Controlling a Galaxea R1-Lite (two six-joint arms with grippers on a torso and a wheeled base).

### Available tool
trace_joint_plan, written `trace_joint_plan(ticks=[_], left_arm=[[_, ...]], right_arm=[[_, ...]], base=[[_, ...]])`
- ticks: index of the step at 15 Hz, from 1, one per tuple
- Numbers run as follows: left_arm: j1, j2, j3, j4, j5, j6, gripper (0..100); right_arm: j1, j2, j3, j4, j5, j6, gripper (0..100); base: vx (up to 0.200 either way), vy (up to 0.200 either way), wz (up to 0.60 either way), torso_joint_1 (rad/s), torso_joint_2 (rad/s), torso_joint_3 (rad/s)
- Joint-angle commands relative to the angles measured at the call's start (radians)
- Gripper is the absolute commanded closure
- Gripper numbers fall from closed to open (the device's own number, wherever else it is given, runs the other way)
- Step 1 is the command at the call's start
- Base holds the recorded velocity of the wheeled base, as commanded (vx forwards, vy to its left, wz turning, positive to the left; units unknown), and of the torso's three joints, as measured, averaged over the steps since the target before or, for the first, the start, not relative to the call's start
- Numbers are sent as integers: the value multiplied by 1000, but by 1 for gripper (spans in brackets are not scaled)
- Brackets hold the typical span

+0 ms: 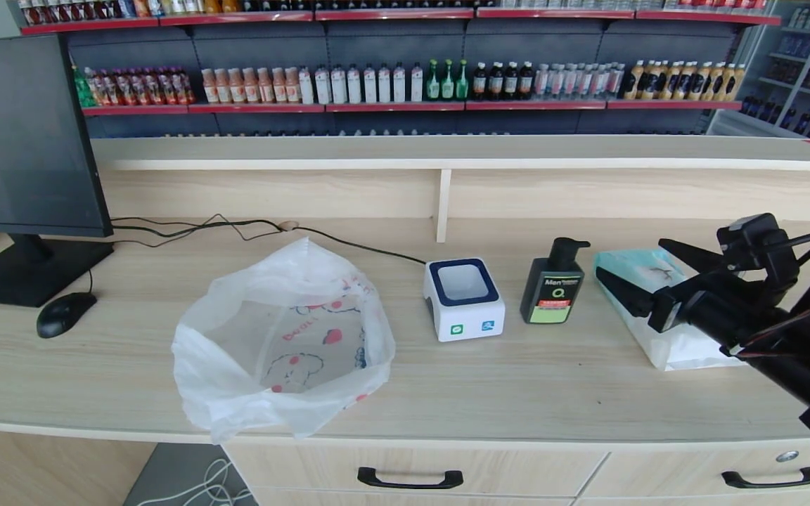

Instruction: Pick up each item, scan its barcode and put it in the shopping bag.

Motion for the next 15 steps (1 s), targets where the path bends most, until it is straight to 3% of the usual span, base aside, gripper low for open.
trace_joint_plan(ticks=[1, 15], left_arm=[[0, 0, 0, 0, 1, 0, 0], [0, 0, 0, 0, 1, 0, 0]], right_arm=[[2, 34, -3, -2, 0, 6, 0], [8, 143, -86, -8, 0, 16, 0]], base=[[0, 0, 0, 0, 0, 0], [0, 0, 0, 0, 0, 0]])
